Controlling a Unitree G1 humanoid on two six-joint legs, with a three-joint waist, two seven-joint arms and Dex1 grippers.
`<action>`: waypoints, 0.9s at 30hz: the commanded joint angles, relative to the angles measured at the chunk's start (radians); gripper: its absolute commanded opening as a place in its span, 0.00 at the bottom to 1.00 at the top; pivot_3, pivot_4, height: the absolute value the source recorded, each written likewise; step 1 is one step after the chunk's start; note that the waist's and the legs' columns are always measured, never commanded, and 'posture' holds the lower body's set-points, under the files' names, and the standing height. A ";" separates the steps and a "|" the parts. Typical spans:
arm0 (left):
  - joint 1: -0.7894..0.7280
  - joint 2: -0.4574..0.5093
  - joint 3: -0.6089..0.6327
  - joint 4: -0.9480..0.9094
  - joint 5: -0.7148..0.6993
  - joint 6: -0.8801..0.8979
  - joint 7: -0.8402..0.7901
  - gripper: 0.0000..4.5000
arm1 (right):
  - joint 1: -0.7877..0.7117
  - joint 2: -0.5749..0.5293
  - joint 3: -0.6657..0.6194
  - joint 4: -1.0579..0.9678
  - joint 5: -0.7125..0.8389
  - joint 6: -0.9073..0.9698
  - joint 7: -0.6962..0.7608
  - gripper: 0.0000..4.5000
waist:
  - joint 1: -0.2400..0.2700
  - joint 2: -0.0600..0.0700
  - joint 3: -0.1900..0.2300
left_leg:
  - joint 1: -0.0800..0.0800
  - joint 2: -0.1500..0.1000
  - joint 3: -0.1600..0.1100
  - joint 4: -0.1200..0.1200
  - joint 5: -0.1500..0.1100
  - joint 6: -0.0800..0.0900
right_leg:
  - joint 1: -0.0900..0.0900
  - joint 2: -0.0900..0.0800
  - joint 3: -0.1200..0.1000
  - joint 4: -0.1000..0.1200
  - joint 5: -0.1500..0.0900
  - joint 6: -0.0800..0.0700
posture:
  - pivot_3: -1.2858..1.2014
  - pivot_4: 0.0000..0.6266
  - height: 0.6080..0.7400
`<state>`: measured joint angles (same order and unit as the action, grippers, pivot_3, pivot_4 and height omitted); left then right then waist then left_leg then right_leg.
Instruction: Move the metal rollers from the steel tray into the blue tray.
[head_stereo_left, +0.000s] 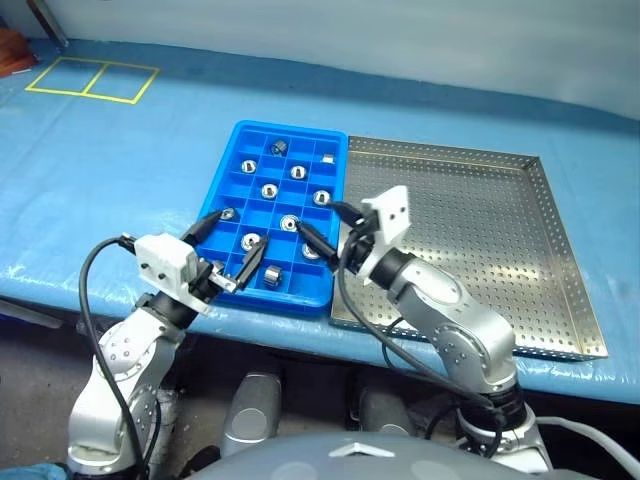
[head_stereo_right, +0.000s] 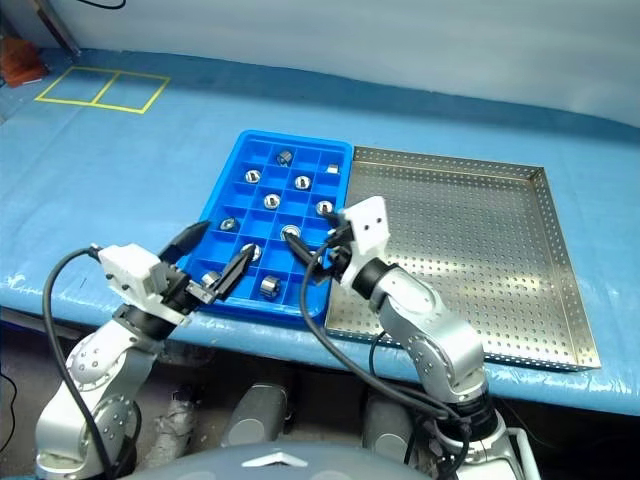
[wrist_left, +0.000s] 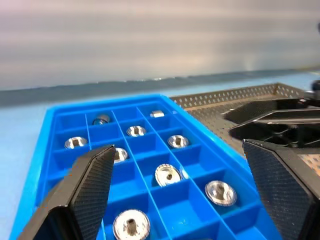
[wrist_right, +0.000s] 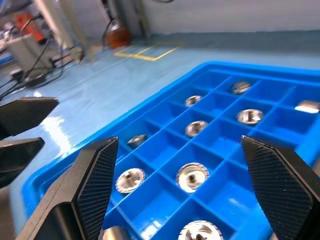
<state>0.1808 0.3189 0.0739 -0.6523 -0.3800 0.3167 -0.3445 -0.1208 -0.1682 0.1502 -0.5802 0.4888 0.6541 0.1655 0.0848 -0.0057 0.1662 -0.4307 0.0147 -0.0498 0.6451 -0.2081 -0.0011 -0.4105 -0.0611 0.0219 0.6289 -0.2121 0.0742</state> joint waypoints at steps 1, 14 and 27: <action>-0.059 -0.035 0.009 0.069 0.062 -0.033 0.069 1.00 | 0.084 -0.005 -0.066 -0.046 -0.089 -0.117 -0.048 0.92 | -0.006 0.000 0.000 | 0.000 0.000 0.000 0.000 0.000 0.000 | 0.000 0.000 0.000 0.000 0.000 0.000 | 0.57 0.24 1.00; -0.148 -0.070 -0.040 0.271 0.159 -0.085 0.086 1.00 | 0.349 -0.012 -0.139 0.069 -0.356 -0.466 -0.092 0.92 | -0.071 0.000 -0.001 | 0.001 0.000 0.001 0.000 0.001 -0.001 | 0.000 0.000 0.002 0.002 0.000 0.000 | 0.53 0.24 1.00; -0.160 -0.110 -0.032 0.313 0.177 -0.099 0.109 1.00 | 0.345 0.073 -0.094 0.122 -0.453 -0.554 -0.125 0.92 | -0.079 0.000 -0.002 | 0.002 0.001 0.002 0.002 0.001 -0.001 | 0.000 0.000 0.002 0.004 0.000 0.000 | 0.53 0.24 1.00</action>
<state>0.0283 0.2157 0.0308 -0.3194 -0.2029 0.2464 -0.2395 0.2294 -0.0995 0.0539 -0.4379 0.0452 0.1324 0.0415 0.0061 -0.0056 0.1646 -0.4288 0.0154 -0.0483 0.6467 -0.2072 -0.0025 -0.4108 -0.0611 0.0238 0.6332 -0.2117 0.0740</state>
